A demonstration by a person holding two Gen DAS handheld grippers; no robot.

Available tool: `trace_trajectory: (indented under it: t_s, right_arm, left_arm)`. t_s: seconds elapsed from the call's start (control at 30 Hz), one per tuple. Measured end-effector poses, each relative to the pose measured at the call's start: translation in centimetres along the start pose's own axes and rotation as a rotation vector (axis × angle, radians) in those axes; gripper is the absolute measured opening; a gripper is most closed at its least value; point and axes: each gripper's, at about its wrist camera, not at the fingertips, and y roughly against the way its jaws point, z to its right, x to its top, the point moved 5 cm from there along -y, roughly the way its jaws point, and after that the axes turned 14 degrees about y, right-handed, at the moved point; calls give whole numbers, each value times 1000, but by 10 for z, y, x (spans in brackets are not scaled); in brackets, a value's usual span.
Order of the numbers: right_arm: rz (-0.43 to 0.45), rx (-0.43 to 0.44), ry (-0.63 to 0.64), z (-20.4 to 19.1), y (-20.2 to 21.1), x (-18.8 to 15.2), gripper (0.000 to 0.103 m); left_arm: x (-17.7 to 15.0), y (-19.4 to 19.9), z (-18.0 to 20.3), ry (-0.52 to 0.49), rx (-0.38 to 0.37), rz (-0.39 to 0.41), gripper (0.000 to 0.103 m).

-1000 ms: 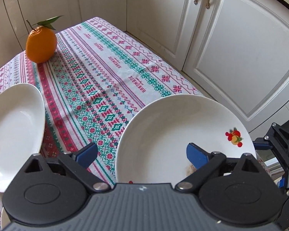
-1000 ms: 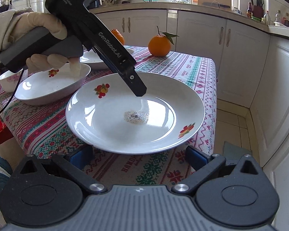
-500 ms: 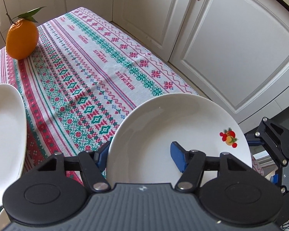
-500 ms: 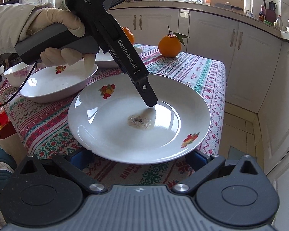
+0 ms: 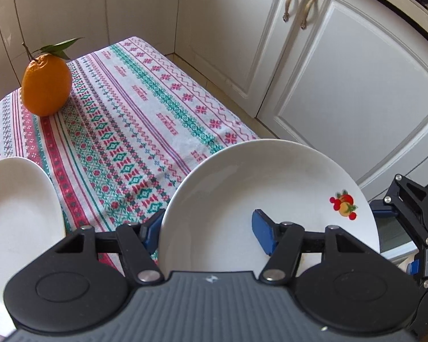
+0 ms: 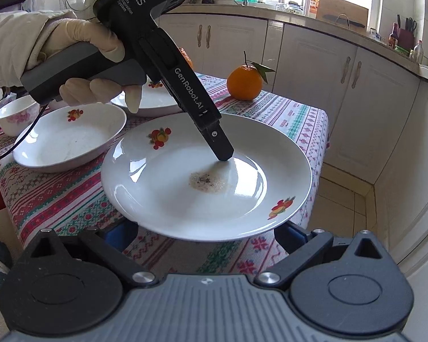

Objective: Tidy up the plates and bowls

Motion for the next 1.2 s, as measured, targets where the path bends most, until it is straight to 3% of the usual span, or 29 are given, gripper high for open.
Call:
trace_trajectory:
  t_s: [0.13,0.57,1.0,1.2]
  right_arm:
    - [20,14,-12,18,-11,8,103]
    - [-29,22,-8,45,-52,7,103]
    - [-53,11,-29,46,-65,3,103]
    - [-68,6,-52,46,-57,6,103]
  left_arm:
    - [15,-8,-9,22,10,18,63]
    - [39,-38,-26,59,35,26,63]
    - [46,-45,-29,56,37,57,64]
    - [45,-34,-28,39,61,101,80]
